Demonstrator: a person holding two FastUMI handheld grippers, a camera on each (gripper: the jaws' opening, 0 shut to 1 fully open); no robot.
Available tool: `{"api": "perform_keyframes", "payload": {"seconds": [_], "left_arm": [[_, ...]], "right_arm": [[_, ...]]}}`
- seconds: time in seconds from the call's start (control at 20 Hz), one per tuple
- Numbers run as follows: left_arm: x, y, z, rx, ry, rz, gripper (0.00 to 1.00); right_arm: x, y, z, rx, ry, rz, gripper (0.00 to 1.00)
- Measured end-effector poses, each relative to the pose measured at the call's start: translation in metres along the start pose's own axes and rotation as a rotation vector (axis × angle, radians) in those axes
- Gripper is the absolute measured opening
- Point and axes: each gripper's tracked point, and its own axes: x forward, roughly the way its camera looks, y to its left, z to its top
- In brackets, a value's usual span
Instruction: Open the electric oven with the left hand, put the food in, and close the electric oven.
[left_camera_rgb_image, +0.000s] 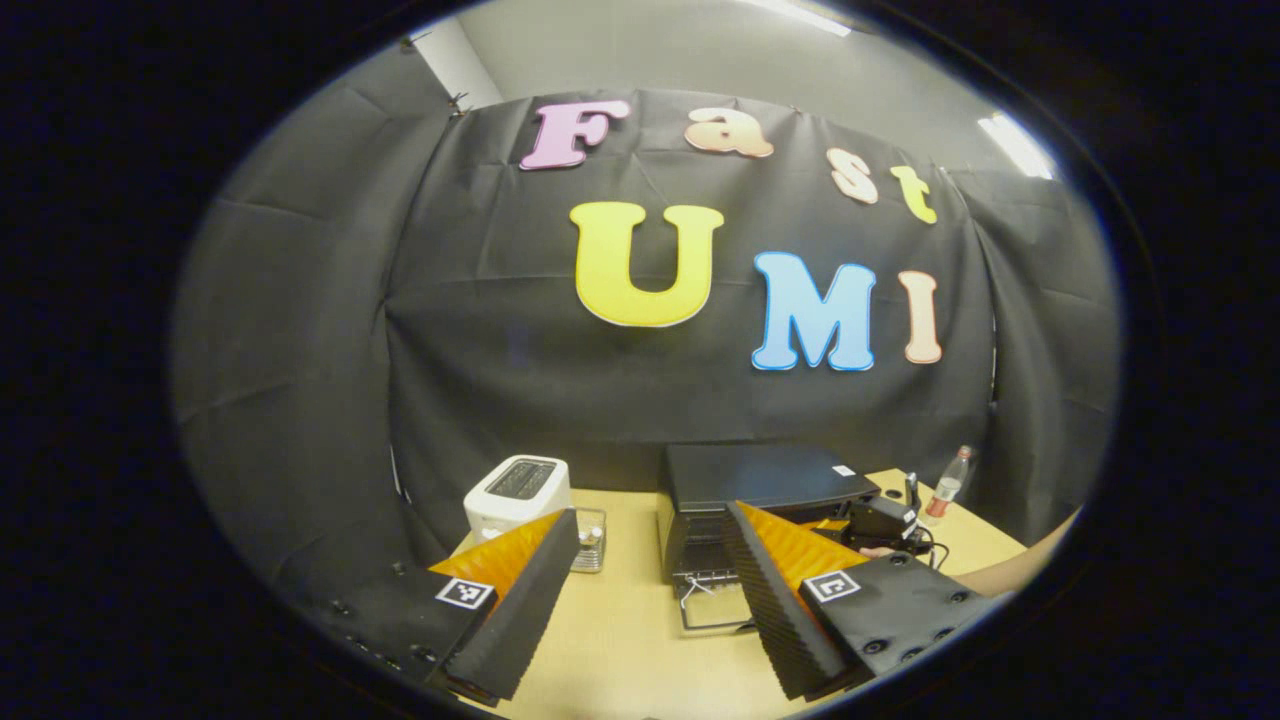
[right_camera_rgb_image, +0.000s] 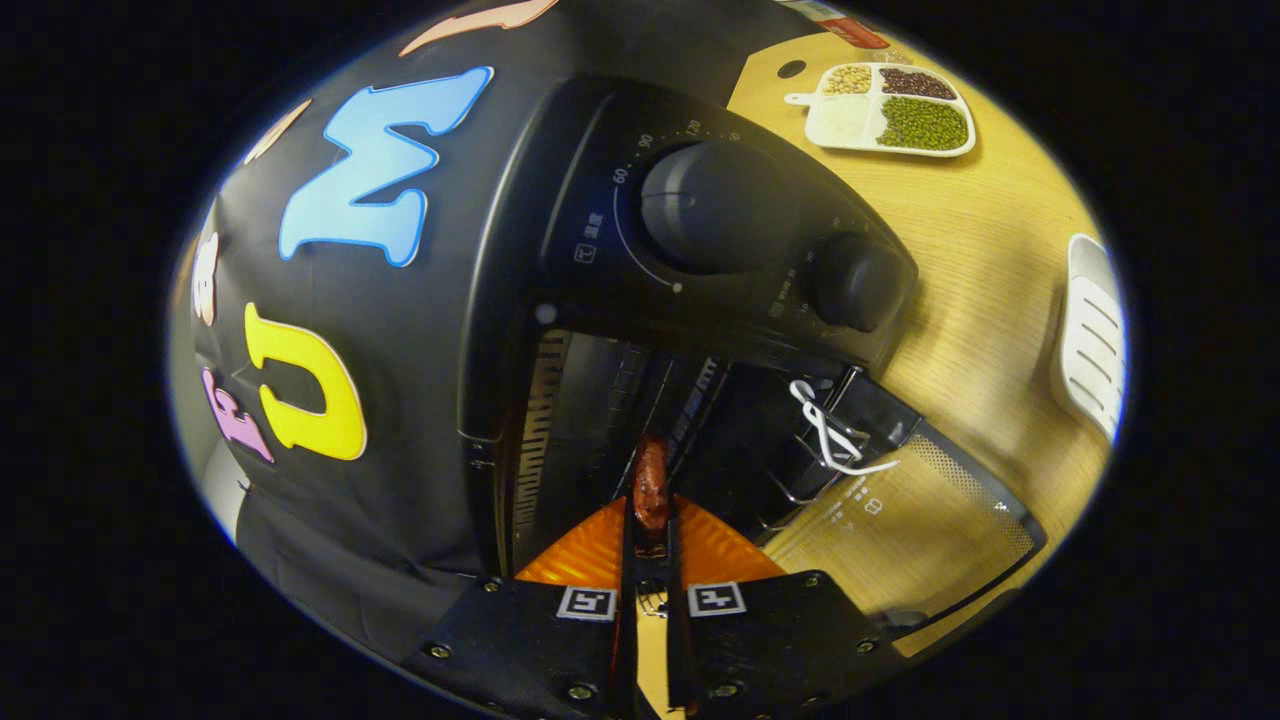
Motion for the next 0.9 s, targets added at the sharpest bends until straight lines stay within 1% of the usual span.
{"api": "perform_keyframes", "payload": {"seconds": [0.05, 0.1, 0.15, 0.2, 0.25, 0.3, 0.35, 0.4, 0.45, 0.5, 0.55, 0.6, 0.65, 0.7, 0.75, 0.85, 0.9], "left_arm": [[0.004, 0.002, -0.003, -0.009, 0.002, 0.001, 0.96], [0.007, 0.004, -0.004, -0.016, 0.003, 0.001, 0.97], [0.011, 0.004, -0.008, -0.025, 0.008, -0.004, 1.0], [0.014, 0.005, -0.01, -0.035, 0.012, -0.007, 0.97], [0.017, 0.002, -0.012, -0.045, 0.018, -0.011, 1.0], [0.018, 0.0, -0.013, -0.052, 0.021, -0.017, 0.97], [0.018, 0.0, -0.014, -0.055, 0.021, -0.021, 0.97], [0.018, -0.001, -0.014, -0.053, 0.023, -0.025, 1.0], [0.018, -0.004, -0.015, -0.05, 0.024, -0.03, 1.0], [0.019, -0.007, -0.016, -0.045, 0.026, -0.036, 0.96], [0.02, -0.01, -0.018, -0.04, 0.031, -0.042, 1.0], [0.021, -0.013, -0.019, -0.035, 0.034, -0.048, 1.0], [0.02, -0.016, -0.02, -0.033, 0.036, -0.054, 1.0], [0.022, -0.02, -0.02, -0.033, 0.037, -0.062, 0.96], [0.024, -0.026, -0.023, -0.032, 0.041, -0.07, 1.0], [0.027, -0.036, -0.025, -0.031, 0.052, -0.082, 1.0], [0.029, -0.042, -0.024, -0.03, 0.051, -0.09, 0.96]], "right_arm": [[-0.004, -0.008, -0.001, -0.051, -0.002, -0.035, 0.19], [-0.006, -0.007, 0.001, -0.068, -0.011, -0.035, 0.28], [-0.005, -0.005, 0.001, -0.095, -0.02, -0.048, 0.4], [-0.007, -0.002, 0.004, -0.137, -0.022, -0.063, 0.46], [-0.012, -0.002, 0.007, -0.192, -0.028, -0.09, 0.57], [-0.018, -0.004, 0.012, -0.252, -0.041, -0.131, 0.59], [-0.025, -0.003, 0.017, -0.296, -0.052, -0.142, 0.6], [-0.029, -0.005, 0.023, -0.338, -0.072, -0.169, 0.79], [-0.034, -0.004, 0.026, -0.379, -0.084, -0.183, 0.81], [-0.042, -0.002, 0.028, -0.423, -0.091, -0.198, 0.81], [-0.049, -0.001, 0.032, -0.475, -0.099, -0.21, 0.81], [-0.058, 0.002, 0.037, -0.531, -0.113, -0.216, 0.82], [-0.066, 0.006, 0.04, -0.584, -0.129, -0.216, 0.82], [-0.074, 0.011, 0.042, -0.637, -0.139, -0.206, 0.81], [-0.083, 0.015, 0.044, -0.691, -0.15, -0.207, 0.81], [-0.103, 0.023, 0.051, -0.784, -0.172, -0.203, 0.81], [-0.117, 0.028, 0.054, -0.823, -0.189, -0.192, 0.81]]}}
